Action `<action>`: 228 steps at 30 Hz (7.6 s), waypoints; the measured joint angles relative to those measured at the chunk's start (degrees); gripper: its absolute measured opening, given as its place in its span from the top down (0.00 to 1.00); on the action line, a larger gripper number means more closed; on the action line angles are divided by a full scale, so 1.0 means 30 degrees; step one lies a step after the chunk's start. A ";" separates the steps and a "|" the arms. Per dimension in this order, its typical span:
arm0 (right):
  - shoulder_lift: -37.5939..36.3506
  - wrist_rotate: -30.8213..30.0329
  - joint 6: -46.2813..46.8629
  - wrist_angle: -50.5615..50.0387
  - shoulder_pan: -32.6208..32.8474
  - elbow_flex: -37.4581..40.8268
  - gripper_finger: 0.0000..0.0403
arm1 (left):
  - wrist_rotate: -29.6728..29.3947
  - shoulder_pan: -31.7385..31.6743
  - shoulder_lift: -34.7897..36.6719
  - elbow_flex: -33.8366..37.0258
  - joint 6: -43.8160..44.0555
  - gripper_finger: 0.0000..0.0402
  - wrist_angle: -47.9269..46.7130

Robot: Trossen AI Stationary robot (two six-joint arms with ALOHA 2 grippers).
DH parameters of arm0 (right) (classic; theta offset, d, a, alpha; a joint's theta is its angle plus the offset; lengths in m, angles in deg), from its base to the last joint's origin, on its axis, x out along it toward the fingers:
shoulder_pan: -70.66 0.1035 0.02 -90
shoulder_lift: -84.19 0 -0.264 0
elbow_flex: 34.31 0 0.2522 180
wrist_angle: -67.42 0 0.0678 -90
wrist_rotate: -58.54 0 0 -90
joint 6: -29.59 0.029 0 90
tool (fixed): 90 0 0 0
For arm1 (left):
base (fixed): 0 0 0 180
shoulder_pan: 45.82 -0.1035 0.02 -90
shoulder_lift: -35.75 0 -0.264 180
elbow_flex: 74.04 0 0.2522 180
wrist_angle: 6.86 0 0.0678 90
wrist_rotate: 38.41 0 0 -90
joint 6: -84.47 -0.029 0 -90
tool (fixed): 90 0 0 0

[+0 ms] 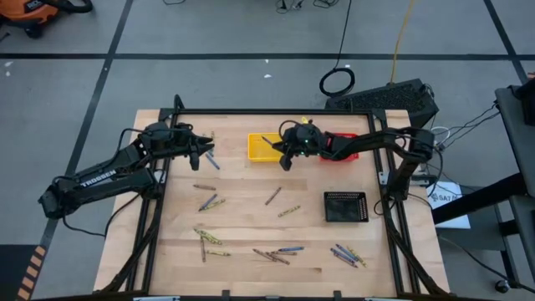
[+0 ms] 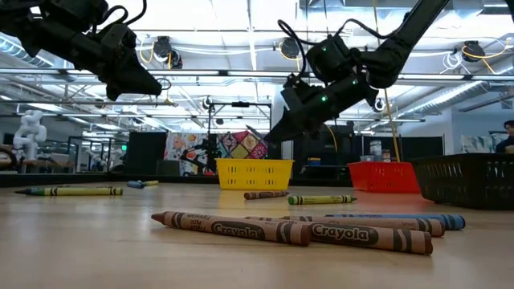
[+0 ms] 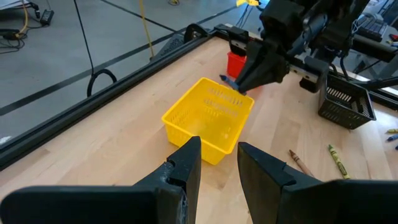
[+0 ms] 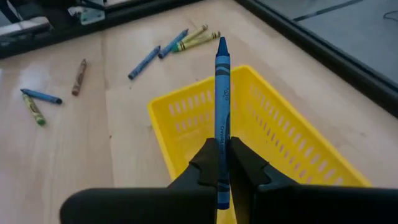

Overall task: Sort crayons
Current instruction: Put the blue crayon into the yellow bin

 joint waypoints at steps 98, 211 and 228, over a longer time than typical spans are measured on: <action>-0.8495 -0.0144 -0.3228 -1.0171 0.1166 0.0004 0.81 | -0.4513 0.3628 -0.8597 -0.0736 -0.1461 0.73 -0.2440; -0.8481 0.3513 -0.0682 -1.1759 0.2957 0.0004 0.81 | -0.6003 1.5212 -1.1214 -0.3942 0.8458 1.00 -0.2652; -0.8481 0.3470 -0.0350 -0.9777 0.6078 0.0004 0.81 | -0.8595 1.5195 -1.1191 -0.3956 0.4892 1.00 0.3886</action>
